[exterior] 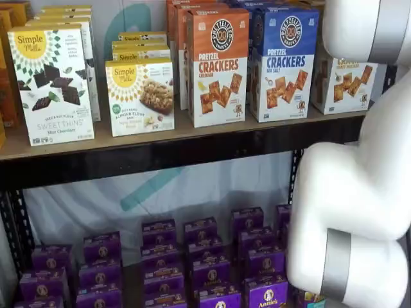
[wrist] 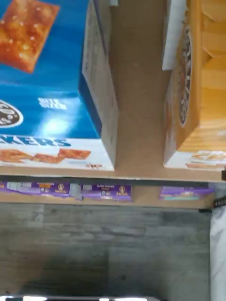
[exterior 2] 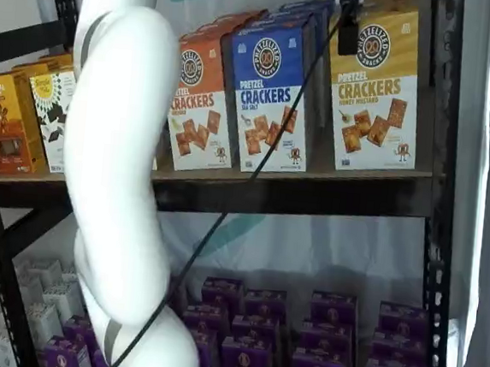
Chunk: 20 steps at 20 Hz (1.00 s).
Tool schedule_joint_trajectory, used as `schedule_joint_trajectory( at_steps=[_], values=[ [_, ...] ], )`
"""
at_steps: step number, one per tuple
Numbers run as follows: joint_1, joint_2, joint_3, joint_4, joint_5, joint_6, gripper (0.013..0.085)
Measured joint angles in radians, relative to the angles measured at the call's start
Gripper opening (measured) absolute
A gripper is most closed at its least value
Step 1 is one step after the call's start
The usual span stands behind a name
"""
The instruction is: Retrieve the yellow and white box located on the top shelf, the sixth one from the left
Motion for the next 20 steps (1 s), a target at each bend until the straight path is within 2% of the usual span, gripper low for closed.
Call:
schedule_joint_trajectory(
  at_steps=[5, 8, 20],
  values=[
    [0.011, 0.015, -0.025, -0.027, 0.029, 0.005, 0.085],
    [0.014, 0.042, -0.071, -0.05, 0.075, 0.006, 0.085],
    [0.005, 0.046, -0.078, -0.052, 0.073, -0.004, 0.085]
  ],
)
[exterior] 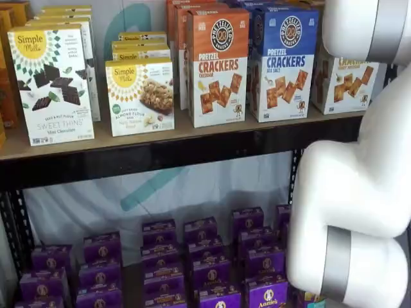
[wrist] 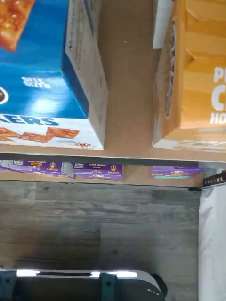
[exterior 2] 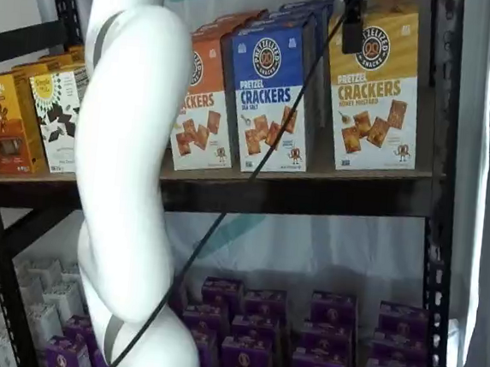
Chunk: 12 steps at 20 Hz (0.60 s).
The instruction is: Retrieve the yellow and white box located on the top shelf, the sixth one from the left
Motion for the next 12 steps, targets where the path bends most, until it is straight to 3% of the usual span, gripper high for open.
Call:
schedule_joint_trajectory(
  at_steps=[1, 6, 12],
  values=[
    [0.0, 0.0, 0.0, 0.0, 0.0, 0.0, 0.085],
    [-0.004, 0.0, -0.003, 0.002, 0.003, -0.002, 0.069],
    [-0.007, -0.007, 0.004, 0.009, 0.0, -0.003, 0.069]
  ],
)
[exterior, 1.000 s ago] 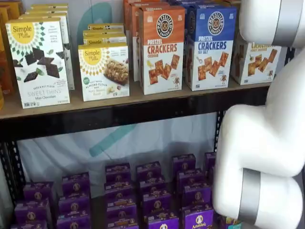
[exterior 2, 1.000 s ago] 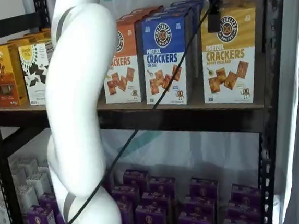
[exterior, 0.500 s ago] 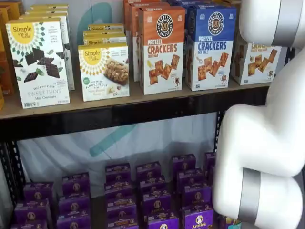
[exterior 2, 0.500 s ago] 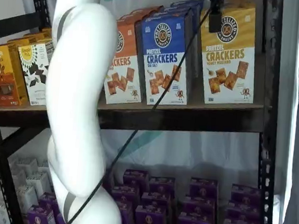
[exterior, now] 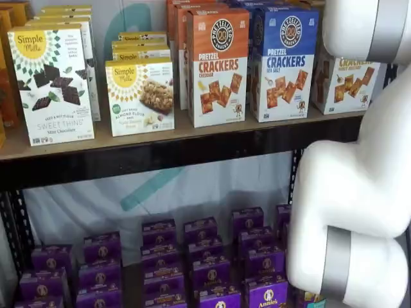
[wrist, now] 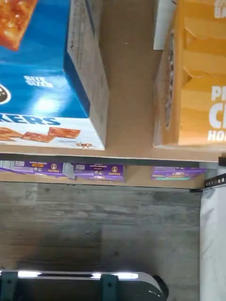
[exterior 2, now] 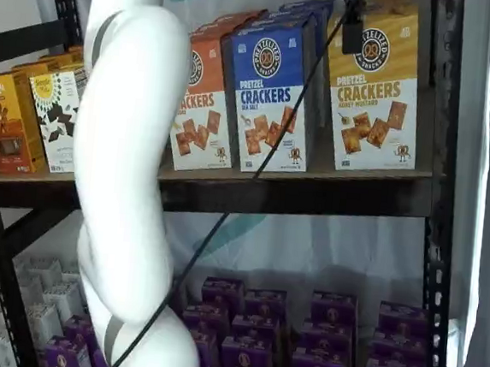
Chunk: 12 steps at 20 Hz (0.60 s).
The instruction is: Retrieve the yellow and white box located on the top shelf, the sixth one from the left
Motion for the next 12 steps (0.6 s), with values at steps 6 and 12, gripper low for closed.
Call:
schedule_joint_trajectory(
  at_steps=[6, 12],
  values=[
    [-0.002, -0.004, 0.0, 0.002, 0.007, 0.0, 0.061],
    [-0.01, -0.022, 0.02, 0.009, 0.002, -0.005, 0.057]
  ],
)
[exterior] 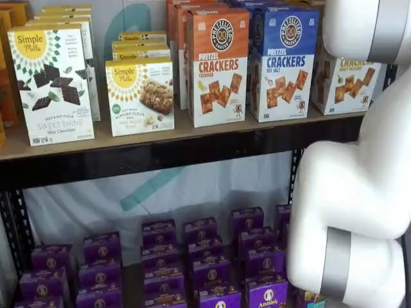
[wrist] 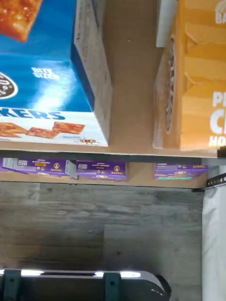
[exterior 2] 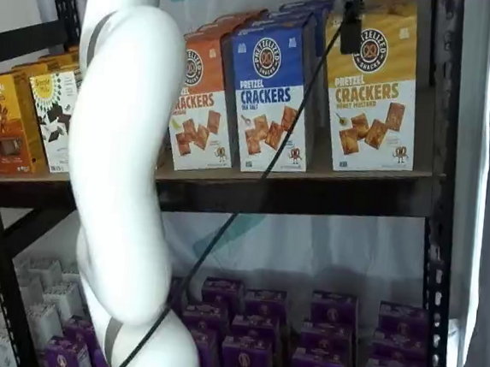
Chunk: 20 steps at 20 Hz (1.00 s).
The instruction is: Retrieve the yellow and white box located on the top shelf, the sixth one from the left
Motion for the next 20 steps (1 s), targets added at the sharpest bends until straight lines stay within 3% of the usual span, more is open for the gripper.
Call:
schedule_joint_trajectory(
  at_steps=[8, 20],
  values=[
    [-0.008, -0.027, 0.01, 0.003, 0.01, -0.005, 0.057],
    [-0.025, -0.189, 0.132, -0.039, 0.073, -0.032, 0.057]
  ],
)
